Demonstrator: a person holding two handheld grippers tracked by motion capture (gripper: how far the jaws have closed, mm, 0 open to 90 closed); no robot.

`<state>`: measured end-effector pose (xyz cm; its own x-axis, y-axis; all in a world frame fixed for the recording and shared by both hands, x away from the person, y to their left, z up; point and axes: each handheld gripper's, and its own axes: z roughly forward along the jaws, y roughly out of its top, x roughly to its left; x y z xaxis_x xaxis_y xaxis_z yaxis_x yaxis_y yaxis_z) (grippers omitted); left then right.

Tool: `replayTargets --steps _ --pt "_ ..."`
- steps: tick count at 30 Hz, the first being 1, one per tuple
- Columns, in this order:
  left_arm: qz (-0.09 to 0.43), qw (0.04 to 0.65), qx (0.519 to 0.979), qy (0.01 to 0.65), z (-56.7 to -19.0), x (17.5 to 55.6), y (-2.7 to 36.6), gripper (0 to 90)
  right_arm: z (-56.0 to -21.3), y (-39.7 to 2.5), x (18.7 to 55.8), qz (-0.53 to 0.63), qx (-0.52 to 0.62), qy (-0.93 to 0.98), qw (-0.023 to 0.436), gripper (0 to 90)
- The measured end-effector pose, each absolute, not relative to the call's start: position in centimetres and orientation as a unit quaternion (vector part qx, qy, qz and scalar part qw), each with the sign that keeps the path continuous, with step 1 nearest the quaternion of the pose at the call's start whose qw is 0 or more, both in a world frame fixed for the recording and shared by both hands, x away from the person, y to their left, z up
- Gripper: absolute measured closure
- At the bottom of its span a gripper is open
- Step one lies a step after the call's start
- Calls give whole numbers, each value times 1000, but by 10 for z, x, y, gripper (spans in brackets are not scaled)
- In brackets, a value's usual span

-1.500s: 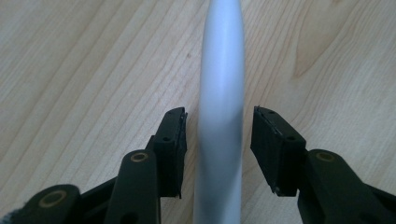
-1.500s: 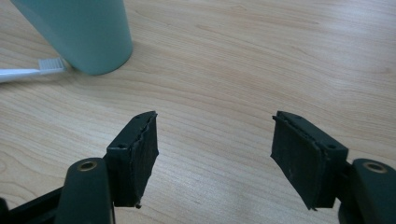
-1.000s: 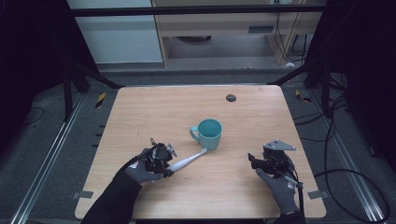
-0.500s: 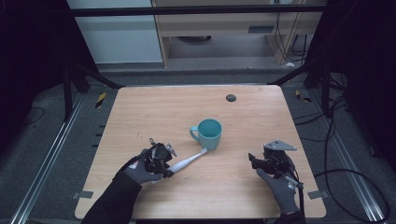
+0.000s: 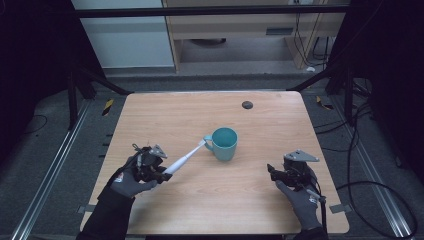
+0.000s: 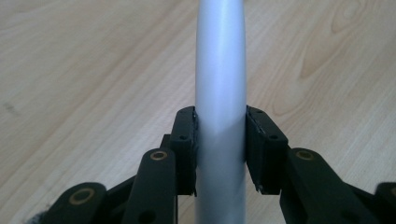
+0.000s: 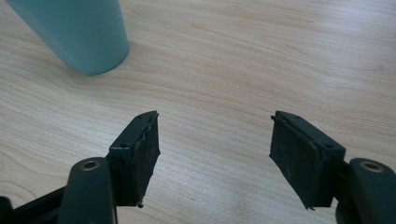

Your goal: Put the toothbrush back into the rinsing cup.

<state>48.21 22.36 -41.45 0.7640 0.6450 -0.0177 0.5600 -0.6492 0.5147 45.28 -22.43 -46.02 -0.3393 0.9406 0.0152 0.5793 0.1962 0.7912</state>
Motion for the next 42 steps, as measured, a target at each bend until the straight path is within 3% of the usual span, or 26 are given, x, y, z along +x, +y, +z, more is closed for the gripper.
replayTargets --steps 11,23,42 --pt "166 334 828 418 -395 487 239 655 -460 -225 453 365 518 730 256 324" --pt "262 384 749 473 -369 504 219 656 -460 -227 453 368 521 724 264 316" --pt "301 495 667 469 -352 538 143 656 -460 -229 452 377 523 715 270 300"
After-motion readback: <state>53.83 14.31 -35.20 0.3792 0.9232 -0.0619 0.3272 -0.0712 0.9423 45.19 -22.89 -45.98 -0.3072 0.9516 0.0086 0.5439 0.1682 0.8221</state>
